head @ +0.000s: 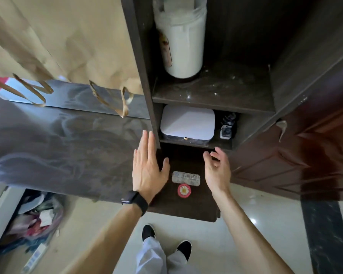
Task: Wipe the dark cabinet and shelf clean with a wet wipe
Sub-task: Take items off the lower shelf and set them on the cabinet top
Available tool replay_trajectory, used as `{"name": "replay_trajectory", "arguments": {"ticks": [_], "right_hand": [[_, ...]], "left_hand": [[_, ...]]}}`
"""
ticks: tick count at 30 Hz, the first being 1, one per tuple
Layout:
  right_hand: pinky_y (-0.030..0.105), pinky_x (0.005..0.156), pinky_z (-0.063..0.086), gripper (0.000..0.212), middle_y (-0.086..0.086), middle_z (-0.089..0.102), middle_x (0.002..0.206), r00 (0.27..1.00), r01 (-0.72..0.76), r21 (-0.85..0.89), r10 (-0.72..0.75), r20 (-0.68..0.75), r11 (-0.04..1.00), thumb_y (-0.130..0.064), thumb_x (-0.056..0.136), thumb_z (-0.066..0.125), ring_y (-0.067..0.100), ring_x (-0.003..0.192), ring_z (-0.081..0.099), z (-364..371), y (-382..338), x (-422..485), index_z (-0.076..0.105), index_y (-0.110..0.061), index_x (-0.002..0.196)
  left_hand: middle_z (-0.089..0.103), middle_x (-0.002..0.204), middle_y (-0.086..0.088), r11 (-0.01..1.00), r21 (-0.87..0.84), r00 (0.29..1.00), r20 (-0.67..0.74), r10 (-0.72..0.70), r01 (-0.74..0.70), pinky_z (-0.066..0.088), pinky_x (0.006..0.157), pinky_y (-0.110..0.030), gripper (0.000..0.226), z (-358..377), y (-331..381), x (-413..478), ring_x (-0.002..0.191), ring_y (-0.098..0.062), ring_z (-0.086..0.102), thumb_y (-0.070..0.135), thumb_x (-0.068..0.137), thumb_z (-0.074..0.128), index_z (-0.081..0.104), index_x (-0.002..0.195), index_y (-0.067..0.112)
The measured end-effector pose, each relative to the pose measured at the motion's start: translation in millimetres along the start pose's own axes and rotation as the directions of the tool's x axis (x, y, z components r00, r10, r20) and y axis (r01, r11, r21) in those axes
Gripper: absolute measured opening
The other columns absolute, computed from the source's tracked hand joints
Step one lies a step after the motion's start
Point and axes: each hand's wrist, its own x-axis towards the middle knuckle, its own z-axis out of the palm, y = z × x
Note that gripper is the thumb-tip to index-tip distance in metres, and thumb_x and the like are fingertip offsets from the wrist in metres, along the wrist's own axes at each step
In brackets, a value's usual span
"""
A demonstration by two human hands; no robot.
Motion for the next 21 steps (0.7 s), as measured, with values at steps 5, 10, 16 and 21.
{"name": "replay_trajectory", "arguments": {"ticks": [5,10,16,21], "right_hand": [[0.047,0.093,0.053,0.06,0.013,0.05,0.14,0.963,-0.268,-0.1,0.271,0.011,0.958,-0.058,0.1,0.036,0.035,0.109,0.063,23.9,-46.0,31.2,0.036,-0.024,0.149],[0.035,0.083,0.05,0.053,0.014,0.056,0.136,0.936,-0.348,-0.012,0.347,-0.064,0.937,-0.056,0.099,0.044,0.032,0.112,0.062,37.2,-60.1,30.3,0.049,-0.023,0.14],[0.033,0.081,0.057,0.036,0.011,0.061,0.115,0.895,-0.438,0.323,0.44,0.073,0.839,-0.032,0.098,0.061,0.02,0.093,0.063,24.3,-58.3,24.0,0.047,-0.019,0.128],[0.032,0.095,0.054,0.04,0.019,0.064,0.108,0.872,-0.489,0.517,0.406,0.274,0.702,-0.017,0.096,0.066,0.017,0.094,0.068,3.7,-54.8,6.9,0.046,-0.01,0.13]], "left_hand": [[-0.014,0.164,0.0,0.971,0.177,0.984,-0.048,0.174,-0.163,0.005,0.12,-0.046,0.086,-29.6,12.1,41.7,0.152,-0.018,-0.008,0.045,0.097,0.047,-0.008,0.158,0.018],[-0.005,0.166,-0.008,0.968,0.206,0.989,0.032,0.143,-0.147,0.01,0.119,-0.049,0.092,-32.9,16.4,39.1,0.153,-0.022,-0.005,0.037,0.094,0.055,-0.007,0.157,0.015],[-0.011,0.165,-0.007,0.968,0.208,0.987,0.102,0.123,-0.142,0.007,0.119,-0.047,0.092,-43.9,24.4,37.8,0.152,-0.02,-0.009,0.033,0.093,0.056,-0.007,0.157,0.013],[-0.018,0.164,-0.001,0.967,0.209,0.981,0.159,0.113,-0.146,0.013,0.121,-0.051,0.095,-55.8,23.8,37.4,0.152,-0.017,-0.011,0.028,0.091,0.054,-0.015,0.156,0.018]]}}
